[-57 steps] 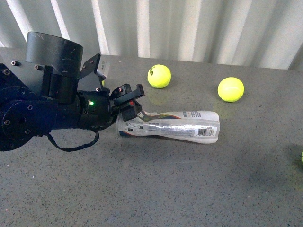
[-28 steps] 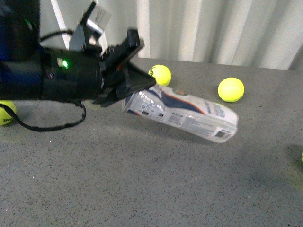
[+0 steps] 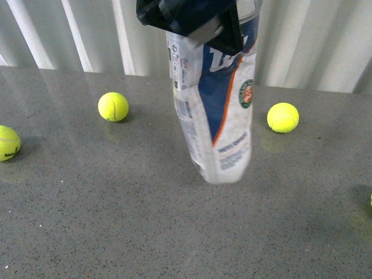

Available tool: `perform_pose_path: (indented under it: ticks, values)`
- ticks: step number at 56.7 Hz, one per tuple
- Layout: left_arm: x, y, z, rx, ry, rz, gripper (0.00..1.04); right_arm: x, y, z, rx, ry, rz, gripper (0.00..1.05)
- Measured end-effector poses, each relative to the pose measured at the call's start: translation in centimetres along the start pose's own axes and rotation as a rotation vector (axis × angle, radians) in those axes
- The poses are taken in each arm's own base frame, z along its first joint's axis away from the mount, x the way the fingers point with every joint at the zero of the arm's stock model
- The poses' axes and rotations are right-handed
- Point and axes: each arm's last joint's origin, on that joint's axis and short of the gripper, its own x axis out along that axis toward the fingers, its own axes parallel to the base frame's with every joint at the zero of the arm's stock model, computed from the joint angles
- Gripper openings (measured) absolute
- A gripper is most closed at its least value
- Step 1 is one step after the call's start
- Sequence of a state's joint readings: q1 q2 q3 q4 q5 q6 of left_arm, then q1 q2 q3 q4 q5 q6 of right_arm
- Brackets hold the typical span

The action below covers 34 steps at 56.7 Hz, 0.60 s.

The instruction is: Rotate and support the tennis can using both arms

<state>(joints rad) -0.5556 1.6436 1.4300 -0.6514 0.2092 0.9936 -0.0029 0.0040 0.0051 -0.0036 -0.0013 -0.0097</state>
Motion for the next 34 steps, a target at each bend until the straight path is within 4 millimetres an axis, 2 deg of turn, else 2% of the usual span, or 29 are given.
perform_pose_path:
  ticks: [4, 13, 23, 34]
  values:
    - [0.6, 0.8, 0.8, 0.15, 0.048, 0.023, 0.05, 0.0, 0.0, 0.0, 0.0, 0.0, 0.0, 0.98]
    - [2.7, 1.8, 1.5, 0.314, 0.11, 0.032, 0.05, 0.0, 0.0, 0.0, 0.0, 0.0, 0.0, 0.98]
    - [5.6, 1.0, 0.4, 0.337, 0.175, -0.123, 0.05, 0.0, 0.0, 0.0, 0.0, 0.0, 0.0, 0.98]
    - [6.2, 1.7, -0.3, 0.28, 0.159, -0.154, 0.05, 0.0, 0.0, 0.0, 0.0, 0.0, 0.0, 0.98]
